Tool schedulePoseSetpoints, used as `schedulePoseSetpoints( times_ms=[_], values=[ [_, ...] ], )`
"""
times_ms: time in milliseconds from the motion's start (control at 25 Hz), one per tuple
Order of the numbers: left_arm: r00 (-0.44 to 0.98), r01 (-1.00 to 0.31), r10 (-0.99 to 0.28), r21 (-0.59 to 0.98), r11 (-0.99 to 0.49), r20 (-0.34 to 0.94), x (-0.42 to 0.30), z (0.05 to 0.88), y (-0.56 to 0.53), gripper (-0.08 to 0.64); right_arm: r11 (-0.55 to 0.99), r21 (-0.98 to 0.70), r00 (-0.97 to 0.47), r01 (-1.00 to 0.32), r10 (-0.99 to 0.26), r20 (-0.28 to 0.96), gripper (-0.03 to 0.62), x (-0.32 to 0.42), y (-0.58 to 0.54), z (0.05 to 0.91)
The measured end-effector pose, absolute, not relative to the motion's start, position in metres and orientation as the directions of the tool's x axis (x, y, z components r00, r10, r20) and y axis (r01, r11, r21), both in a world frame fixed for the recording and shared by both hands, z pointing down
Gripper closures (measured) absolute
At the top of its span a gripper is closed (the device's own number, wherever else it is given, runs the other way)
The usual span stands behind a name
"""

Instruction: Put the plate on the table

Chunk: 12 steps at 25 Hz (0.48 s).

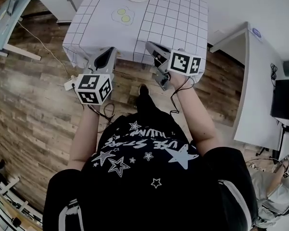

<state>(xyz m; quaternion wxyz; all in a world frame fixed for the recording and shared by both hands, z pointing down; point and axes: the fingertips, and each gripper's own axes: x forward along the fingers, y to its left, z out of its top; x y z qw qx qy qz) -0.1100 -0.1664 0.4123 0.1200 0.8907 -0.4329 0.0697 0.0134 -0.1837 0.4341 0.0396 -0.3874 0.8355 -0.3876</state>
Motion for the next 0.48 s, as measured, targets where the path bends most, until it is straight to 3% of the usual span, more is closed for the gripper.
schedulePoseSetpoints(
  times_ms=[480],
  values=[
    [0.702, -0.712, -0.686, 0.208, -0.671, 0.190, -0.097, 0.421, -0.088, 0.551, 0.315, -0.652, -0.609, -0.690, -0.740, 0.286, 0.575, 0.027, -0.077, 0.438]
  ],
)
